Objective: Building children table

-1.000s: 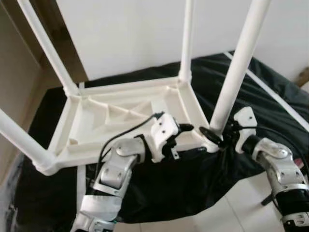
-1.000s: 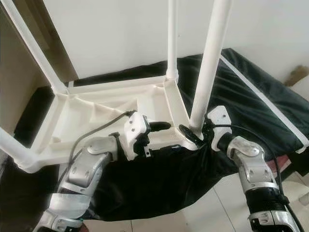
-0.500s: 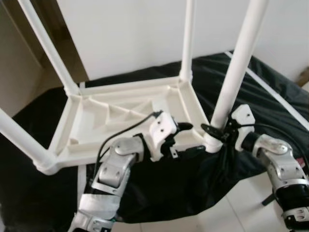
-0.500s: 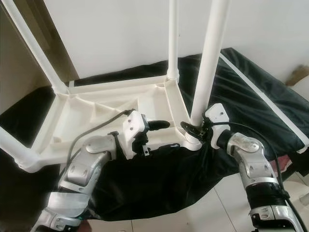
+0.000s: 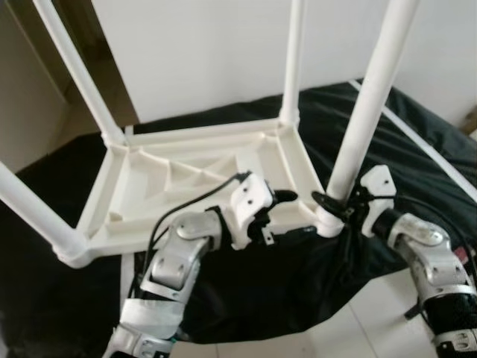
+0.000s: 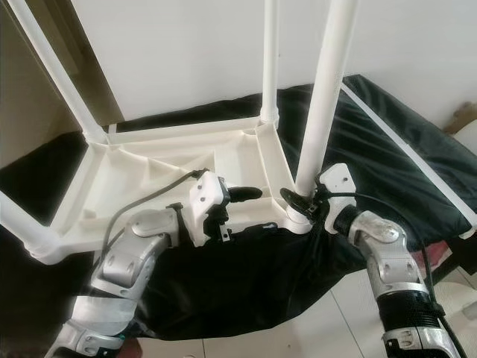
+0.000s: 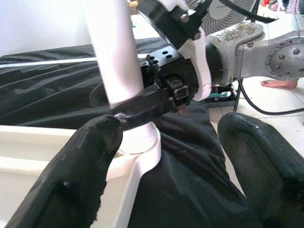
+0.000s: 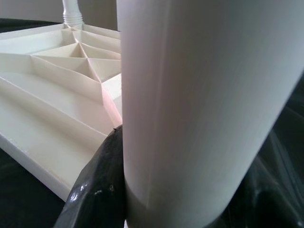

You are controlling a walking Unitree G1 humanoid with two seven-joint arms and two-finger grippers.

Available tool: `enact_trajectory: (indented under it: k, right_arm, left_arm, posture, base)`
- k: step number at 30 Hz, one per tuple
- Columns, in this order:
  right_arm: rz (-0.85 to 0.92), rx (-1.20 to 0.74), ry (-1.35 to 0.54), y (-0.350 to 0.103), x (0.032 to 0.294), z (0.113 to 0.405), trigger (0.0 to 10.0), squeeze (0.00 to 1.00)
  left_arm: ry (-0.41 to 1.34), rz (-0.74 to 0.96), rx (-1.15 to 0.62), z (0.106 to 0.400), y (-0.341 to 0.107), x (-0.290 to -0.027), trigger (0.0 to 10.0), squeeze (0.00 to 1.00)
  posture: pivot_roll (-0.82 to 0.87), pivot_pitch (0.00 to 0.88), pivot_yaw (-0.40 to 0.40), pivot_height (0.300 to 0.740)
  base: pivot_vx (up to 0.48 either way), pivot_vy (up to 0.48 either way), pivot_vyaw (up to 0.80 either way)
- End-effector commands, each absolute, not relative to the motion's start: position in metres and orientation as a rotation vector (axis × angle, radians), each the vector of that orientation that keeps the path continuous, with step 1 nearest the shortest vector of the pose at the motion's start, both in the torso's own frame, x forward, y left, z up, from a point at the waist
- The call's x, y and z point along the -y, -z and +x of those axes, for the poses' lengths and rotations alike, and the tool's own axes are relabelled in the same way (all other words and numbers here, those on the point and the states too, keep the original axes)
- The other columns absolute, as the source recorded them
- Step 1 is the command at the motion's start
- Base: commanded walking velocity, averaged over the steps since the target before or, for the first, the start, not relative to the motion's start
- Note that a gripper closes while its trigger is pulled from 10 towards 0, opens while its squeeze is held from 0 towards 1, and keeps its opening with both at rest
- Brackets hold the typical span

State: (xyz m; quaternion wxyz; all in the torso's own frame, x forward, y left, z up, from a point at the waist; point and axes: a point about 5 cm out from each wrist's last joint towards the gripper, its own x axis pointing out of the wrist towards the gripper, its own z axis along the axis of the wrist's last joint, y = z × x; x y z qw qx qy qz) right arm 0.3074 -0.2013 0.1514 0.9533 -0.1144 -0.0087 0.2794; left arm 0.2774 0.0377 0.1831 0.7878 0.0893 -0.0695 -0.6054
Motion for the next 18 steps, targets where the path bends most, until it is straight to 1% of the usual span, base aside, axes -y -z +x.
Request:
enact_trajectory:
  k: [1,2,3,4,5,7,9,10,12,14,15,16,18]
  right_arm:
    - [-0.256,-0.095,-0.471,-0.130,0.205,0.305,10.0,0.00]
    - [-0.239,-0.108,-0.407,-0.127,0.204,0.307,10.0,0.00]
    - [-0.239,-0.108,-0.407,-0.127,0.204,0.307,10.0,0.00]
    - [-0.195,-0.139,-0.334,-0.123,0.201,0.308,10.0,0.00]
    - [-0.195,-0.139,-0.334,-0.123,0.201,0.308,10.0,0.00]
    - [-0.161,-0.145,-0.266,-0.122,0.199,0.308,10.0,0.00]
    - [-0.093,-0.171,-0.150,-0.119,0.190,0.308,10.0,0.00]
    - [-0.093,-0.171,-0.150,-0.119,0.190,0.308,10.0,0.00]
    - [-0.034,-0.182,-0.048,-0.117,0.181,0.306,10.0,0.00]
    - [-0.021,-0.182,-0.022,-0.117,0.179,0.305,10.0,0.00]
    - [0.009,-0.172,0.064,-0.116,0.174,0.303,10.0,0.00]
    - [0.009,-0.172,0.064,-0.116,0.174,0.303,10.0,0.00]
    - [0.067,-0.176,0.241,-0.111,0.166,0.299,10.0,0.00]
  left_arm:
    - [1.261,0.176,0.157,0.279,-0.185,-0.038,10.0,0.00]
    - [1.251,0.169,0.159,0.279,-0.186,-0.038,10.0,0.00]
    - [1.251,0.169,0.159,0.279,-0.186,-0.038,10.0,0.00]
    - [1.238,0.161,0.162,0.280,-0.186,-0.037,10.0,0.00]
    - [1.238,0.161,0.162,0.280,-0.186,-0.037,10.0,0.00]
    - [1.227,0.158,0.167,0.281,-0.187,-0.036,10.0,0.00]
    - [1.218,0.155,0.173,0.282,-0.188,-0.036,10.0,0.00]
    - [1.218,0.155,0.173,0.282,-0.188,-0.036,10.0,0.00]
    - [1.216,0.153,0.176,0.282,-0.188,-0.035,10.0,0.00]
    - [1.216,0.153,0.177,0.282,-0.188,-0.035,10.0,0.00]
    - [1.217,0.153,0.177,0.282,-0.188,-0.035,10.0,0.00]
    - [1.217,0.153,0.177,0.282,-0.188,-0.035,10.0,0.00]
    - [1.222,0.153,0.176,0.281,-0.187,-0.034,10.0,0.00]
  posture:
    - [-0.10,0.000,0.096,0.740]
    - [-0.10,0.000,0.096,0.740]
    - [-0.10,0.000,0.096,0.740]
    - [-0.10,0.000,0.096,0.740]
    - [-0.10,0.000,0.096,0.740]
    - [-0.10,0.000,0.095,0.740]
    - [-0.10,0.000,0.093,0.740]
    - [-0.10,0.000,0.093,0.740]
    - [-0.10,0.000,0.092,0.740]
    - [-0.10,0.000,0.092,0.740]
    - [-0.10,0.000,0.091,0.740]
    - [-0.10,0.000,0.091,0.740]
    - [-0.11,0.000,0.085,0.740]
  base:
    - [0.000,0.000,0.00]
    - [0.000,0.000,0.00]
    - [0.000,0.000,0.00]
    - [0.000,0.000,0.00]
    - [0.000,0.000,0.00]
    - [0.000,0.000,0.00]
    - [0.000,0.000,0.00]
    - [0.000,0.000,0.00]
    - [0.000,0.000,0.00]
    - [0.000,0.000,0.00]
    - [0.000,0.000,0.00]
    - [0.000,0.000,0.00]
    - [0.000,0.000,0.00]
